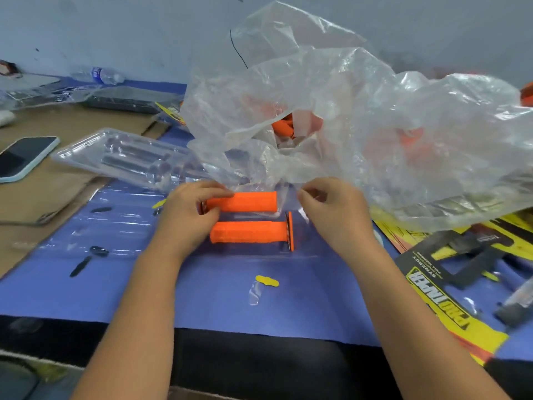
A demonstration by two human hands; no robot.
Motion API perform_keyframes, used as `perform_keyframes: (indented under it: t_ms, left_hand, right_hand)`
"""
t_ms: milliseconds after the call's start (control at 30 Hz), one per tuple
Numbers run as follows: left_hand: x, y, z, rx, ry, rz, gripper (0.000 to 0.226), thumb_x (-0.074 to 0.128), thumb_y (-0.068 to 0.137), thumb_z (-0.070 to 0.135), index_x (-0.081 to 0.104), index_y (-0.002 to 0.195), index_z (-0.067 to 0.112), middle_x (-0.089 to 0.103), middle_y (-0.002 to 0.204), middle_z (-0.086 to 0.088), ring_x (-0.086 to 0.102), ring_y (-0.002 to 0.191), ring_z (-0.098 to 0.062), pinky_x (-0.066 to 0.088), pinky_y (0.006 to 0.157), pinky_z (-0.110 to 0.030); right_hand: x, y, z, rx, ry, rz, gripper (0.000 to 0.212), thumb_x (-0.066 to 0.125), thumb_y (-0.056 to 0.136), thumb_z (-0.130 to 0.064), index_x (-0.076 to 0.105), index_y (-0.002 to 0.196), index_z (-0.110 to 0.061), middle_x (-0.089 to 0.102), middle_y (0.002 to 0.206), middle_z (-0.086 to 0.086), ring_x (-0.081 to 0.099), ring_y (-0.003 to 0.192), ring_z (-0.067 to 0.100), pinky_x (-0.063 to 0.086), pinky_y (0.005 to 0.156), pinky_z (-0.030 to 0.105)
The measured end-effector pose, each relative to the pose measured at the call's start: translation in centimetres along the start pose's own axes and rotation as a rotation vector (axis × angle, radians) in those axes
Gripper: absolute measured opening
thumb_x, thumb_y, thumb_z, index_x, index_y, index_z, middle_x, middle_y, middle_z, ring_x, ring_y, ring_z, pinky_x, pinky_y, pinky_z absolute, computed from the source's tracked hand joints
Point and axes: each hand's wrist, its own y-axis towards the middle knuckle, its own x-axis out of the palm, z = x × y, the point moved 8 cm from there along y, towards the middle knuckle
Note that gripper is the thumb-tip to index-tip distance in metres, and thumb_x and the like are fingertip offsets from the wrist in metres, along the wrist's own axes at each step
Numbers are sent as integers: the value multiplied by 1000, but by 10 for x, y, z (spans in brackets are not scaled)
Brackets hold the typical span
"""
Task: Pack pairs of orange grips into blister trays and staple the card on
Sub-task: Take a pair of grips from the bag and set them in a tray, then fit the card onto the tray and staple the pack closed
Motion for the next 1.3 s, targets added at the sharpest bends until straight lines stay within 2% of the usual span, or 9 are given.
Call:
perform_keyframes:
  t_ms: [200,300,500,633,833,967,1067,1200,1300]
  left_hand:
    - [4,10,31,-43,410,105,36,48,79,15,77,101,20,68,118,-8,51,120,-35,36,102,-45]
    - [23,-3,92,145,157,171,34,46,79,17,74,97,12,69,107,-9,55,107,-29,37,96,-36]
    - [147,-78,216,658,-128,-590,34,68,87,30,66,120,23,65,118,11,54,108,-4,42,91,-20]
    - [198,-114,244,803,-66,-741,60,74,80,46,55,134,28,55,136,7,41,128,-8,29,105,-22]
    - [205,-112,237,801,-22,-702,34,62,87,54,68,114,34,57,132,11,46,122,-11,37,101,-32]
    - [181,-104,240,855,-27,-347,23,58,93,24,73,83,10,70,85,-3,63,79,-26,52,65,-37]
    - [167,-86,229,634,-130,-156,30,54,94,23,67,75,4,63,69,-6,55,69,-21,44,62,-30]
    - [172,-65,193,160,-460,-239,21,71,86,16,64,70,5,57,62,-4,47,61,-17,38,60,-29]
    - [176,-64,181,11,-584,-263,28,77,80,11,58,59,14,52,52,7,42,50,-4,35,51,-17]
  right_hand:
    - [-61,-21,47,160,30,182,26,55,89,-29,61,69,-13,56,62,1,50,65,23,42,59,37]
    - [-95,-37,84,287,-80,226,32,55,87,-30,54,62,-11,48,54,3,44,58,24,38,53,34]
    - [-159,-69,147,458,-86,287,28,57,87,-26,64,72,-4,60,64,13,53,67,32,41,59,37]
    - [-181,-82,164,473,-31,356,27,57,91,-30,68,73,-14,62,68,2,57,74,25,44,63,38]
    - [-197,-98,174,440,61,570,25,54,92,-21,64,74,-8,61,72,12,50,68,23,37,57,33]
    - [-200,-108,166,372,124,787,22,51,93,-17,59,73,-11,54,66,1,41,61,10,30,53,23]
    - [-193,-107,158,296,74,718,22,52,95,-17,57,73,-19,53,69,-5,46,68,13,34,58,30]
    - [-187,-110,149,198,29,639,18,55,94,-15,62,78,-19,60,77,-3,55,78,21,43,67,37]
    - [-187,-113,135,76,19,613,15,55,91,-24,65,81,-19,62,83,-2,57,85,24,46,77,42]
